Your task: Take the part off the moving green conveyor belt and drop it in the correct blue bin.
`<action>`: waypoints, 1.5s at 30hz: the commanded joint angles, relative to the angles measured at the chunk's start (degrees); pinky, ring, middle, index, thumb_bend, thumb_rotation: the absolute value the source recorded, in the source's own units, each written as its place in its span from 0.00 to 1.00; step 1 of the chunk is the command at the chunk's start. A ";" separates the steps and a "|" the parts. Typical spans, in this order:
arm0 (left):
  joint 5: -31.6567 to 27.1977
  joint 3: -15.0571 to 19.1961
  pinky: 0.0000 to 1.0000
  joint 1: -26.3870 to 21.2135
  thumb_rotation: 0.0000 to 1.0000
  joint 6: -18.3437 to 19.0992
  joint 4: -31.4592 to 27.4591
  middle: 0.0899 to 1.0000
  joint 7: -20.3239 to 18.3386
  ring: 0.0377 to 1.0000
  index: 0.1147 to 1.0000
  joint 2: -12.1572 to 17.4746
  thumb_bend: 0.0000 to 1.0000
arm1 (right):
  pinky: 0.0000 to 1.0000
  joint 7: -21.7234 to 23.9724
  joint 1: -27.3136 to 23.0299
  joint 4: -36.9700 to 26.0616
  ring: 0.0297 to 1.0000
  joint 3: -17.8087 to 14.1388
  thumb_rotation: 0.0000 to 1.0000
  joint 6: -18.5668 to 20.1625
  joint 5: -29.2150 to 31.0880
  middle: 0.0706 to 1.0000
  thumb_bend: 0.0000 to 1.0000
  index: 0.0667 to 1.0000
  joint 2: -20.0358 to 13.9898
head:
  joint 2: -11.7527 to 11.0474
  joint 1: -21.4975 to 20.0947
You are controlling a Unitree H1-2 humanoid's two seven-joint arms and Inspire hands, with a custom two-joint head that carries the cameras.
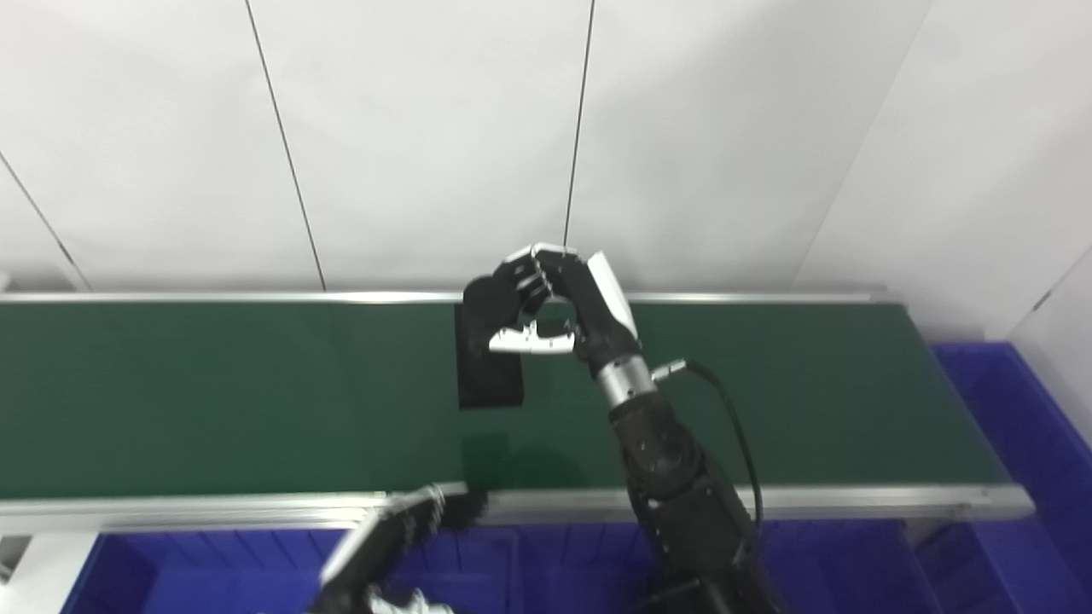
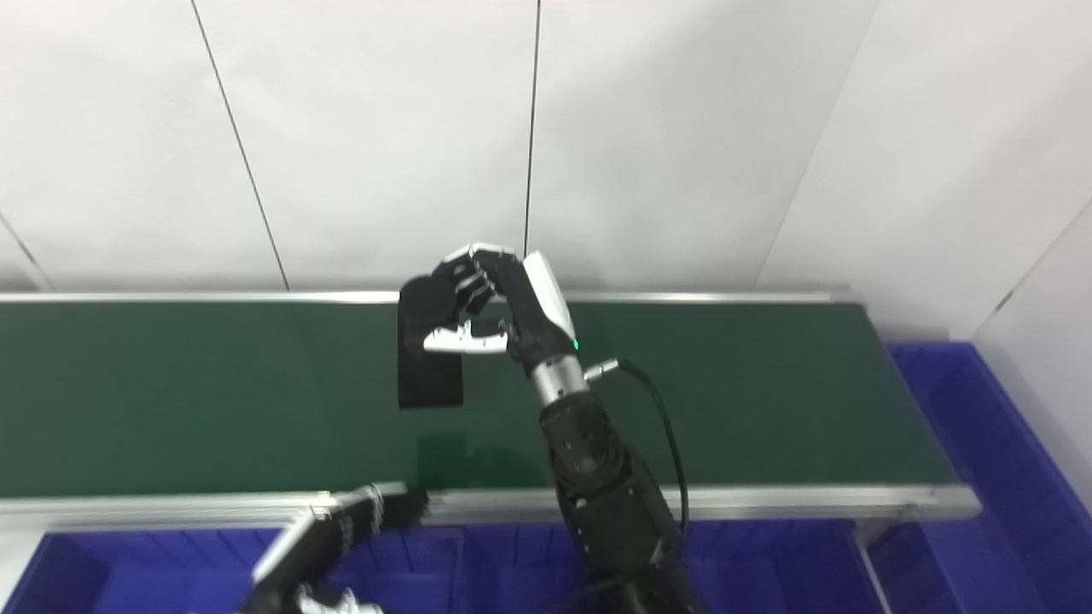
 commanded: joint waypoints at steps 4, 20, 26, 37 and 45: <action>-2.64 1.58 0.74 -0.20 0.00 2.18 -4.69 0.76 -2.14 0.76 0.73 0.54 0.92 | 0.28 -0.28 1.85 -8.54 0.37 -2.62 0.00 3.20 0.70 0.45 0.52 0.48 -0.87 | 2.10 -1.32; -4.24 4.20 0.72 1.69 0.00 11.33 -16.37 0.74 -3.47 0.74 0.73 1.01 0.91 | 0.35 1.20 20.63 -32.31 0.41 -9.34 0.00 11.33 2.04 0.43 0.52 0.46 -6.28 | 6.91 -5.67; -6.28 5.63 0.72 1.64 0.00 12.15 -16.78 0.73 -4.97 0.74 0.70 2.00 0.90 | 0.36 -0.48 28.77 -36.53 0.42 -12.31 0.00 11.17 0.61 0.45 0.52 0.45 -6.59 | 6.95 -9.60; -9.74 9.03 0.72 1.38 0.00 14.32 -15.02 0.73 -7.11 0.74 0.73 3.95 0.92 | 0.33 -4.53 39.62 -38.96 0.39 -19.32 0.00 9.07 -0.03 0.45 0.52 0.48 -5.63 | 6.16 -17.03; -10.02 10.64 0.72 0.93 0.00 15.17 -12.42 0.74 -7.80 0.75 0.73 4.96 0.93 | 0.33 -8.67 44.54 -35.13 0.39 -24.18 0.00 7.20 0.87 0.44 0.52 0.49 -5.12 | 4.91 -19.22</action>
